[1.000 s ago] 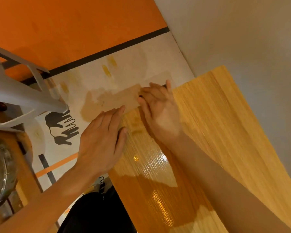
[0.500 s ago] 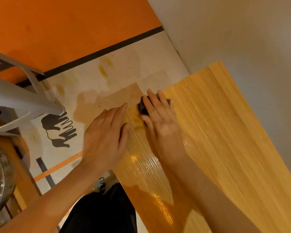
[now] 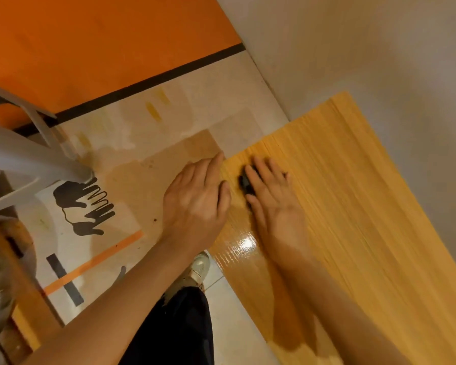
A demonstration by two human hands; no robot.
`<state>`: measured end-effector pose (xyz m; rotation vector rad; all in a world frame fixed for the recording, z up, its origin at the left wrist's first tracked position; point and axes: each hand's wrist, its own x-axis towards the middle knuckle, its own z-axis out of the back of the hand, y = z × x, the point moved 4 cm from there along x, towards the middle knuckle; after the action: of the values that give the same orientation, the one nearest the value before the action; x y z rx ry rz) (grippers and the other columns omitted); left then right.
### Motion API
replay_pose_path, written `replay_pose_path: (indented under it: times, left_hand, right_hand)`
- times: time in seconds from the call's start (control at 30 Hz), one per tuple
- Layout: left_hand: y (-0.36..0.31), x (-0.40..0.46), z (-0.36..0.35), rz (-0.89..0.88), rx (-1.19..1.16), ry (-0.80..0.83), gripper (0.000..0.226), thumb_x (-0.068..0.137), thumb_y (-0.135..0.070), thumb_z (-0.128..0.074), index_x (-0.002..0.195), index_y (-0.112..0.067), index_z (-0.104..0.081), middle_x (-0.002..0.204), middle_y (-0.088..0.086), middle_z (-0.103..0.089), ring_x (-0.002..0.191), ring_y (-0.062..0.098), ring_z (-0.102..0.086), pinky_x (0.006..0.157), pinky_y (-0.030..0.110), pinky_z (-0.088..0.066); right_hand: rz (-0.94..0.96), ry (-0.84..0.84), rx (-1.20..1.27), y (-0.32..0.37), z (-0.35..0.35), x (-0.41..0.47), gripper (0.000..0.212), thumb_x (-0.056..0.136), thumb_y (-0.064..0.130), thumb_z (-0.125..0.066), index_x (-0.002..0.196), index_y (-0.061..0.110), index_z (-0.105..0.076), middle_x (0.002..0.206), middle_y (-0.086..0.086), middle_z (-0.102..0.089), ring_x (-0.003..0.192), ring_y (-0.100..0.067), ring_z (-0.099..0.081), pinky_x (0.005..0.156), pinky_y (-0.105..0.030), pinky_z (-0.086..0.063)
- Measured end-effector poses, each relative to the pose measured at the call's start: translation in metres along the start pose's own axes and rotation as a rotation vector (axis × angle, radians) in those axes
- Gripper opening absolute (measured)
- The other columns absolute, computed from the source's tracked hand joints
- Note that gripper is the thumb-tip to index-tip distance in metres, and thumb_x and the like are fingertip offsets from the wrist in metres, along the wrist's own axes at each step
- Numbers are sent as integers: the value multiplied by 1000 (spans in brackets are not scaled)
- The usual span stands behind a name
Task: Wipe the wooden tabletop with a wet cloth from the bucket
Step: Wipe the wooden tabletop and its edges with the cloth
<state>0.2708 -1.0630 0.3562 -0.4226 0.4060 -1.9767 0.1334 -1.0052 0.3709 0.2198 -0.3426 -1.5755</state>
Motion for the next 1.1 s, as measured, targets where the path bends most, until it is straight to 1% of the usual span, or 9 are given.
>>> replay_pose_path:
  times: [0.17,0.23,0.3,0.4,0.5,0.73,0.9,0.97,1.1]
  left_hand:
    - [17,-14,11,57,-304,-42,45,103,-20,-38,145,-8,-49,136,7,-60,125,18,-53,110,16,-29]
    - [36,-35,13,133,-449,-61,44,106,-17,-37,148,-9,-45,144,6,-54,134,13,-46,121,25,-28]
    - [48,-52,11,178,-554,-25,44,107,-21,-34,150,-13,-42,148,6,-50,138,9,-41,120,26,-29]
    - [51,-58,6,231,-653,28,43,108,-26,-32,149,-21,-43,146,-5,-50,134,-5,-40,108,3,-26]
    - [46,-56,4,258,-718,16,39,109,-22,-34,145,-22,-47,140,-17,-46,125,-28,-31,100,-4,-23]
    - [44,-60,4,330,-853,-2,38,110,-22,-31,145,-24,-44,141,-21,-44,128,-24,-33,102,-3,-25]
    - [37,-48,-33,411,-989,64,47,108,-44,-30,151,-25,-37,154,-6,-41,144,-4,-32,120,25,-28]
    - [40,-52,-21,401,-874,38,41,110,-30,-31,149,-23,-41,153,-9,-44,142,-7,-34,115,12,-25]
    - [38,-64,-3,481,-892,-108,45,106,-36,-36,149,-24,-43,144,-19,-50,133,-15,-40,105,0,-27]
  right_hand:
    - [-560,-228,17,-94,32,27,46,104,28,-33,147,12,-36,157,-7,-28,148,-26,-15,120,-49,-12]
    - [-707,-310,47,-80,24,26,45,105,24,-34,148,11,-35,158,-8,-25,149,-27,-11,121,-46,-7]
    - [-646,-298,97,-34,6,18,45,105,23,-35,149,13,-34,159,-5,-23,149,-24,-9,122,-44,-5]
    - [-336,-131,123,50,-16,-13,45,106,26,-33,150,18,-32,160,2,-18,150,-17,-3,123,-38,-1]
    - [-21,72,100,55,-8,-30,46,104,25,-35,149,16,-32,159,2,-21,150,-17,-7,123,-41,-4]
    - [-674,-266,68,-54,22,0,45,106,24,-34,149,12,-32,159,-4,-22,149,-23,-8,120,-50,-11]
    - [-69,-37,103,71,-33,5,44,105,26,-31,147,14,-36,157,-1,-26,149,-21,-9,123,-42,-4]
    - [98,61,70,66,-28,12,45,104,28,-30,146,13,-39,156,-3,-30,149,-21,-12,123,-42,-6]
    - [-108,9,65,-29,12,38,45,105,26,-33,148,14,-35,158,-2,-26,150,-18,-8,122,-49,-8]
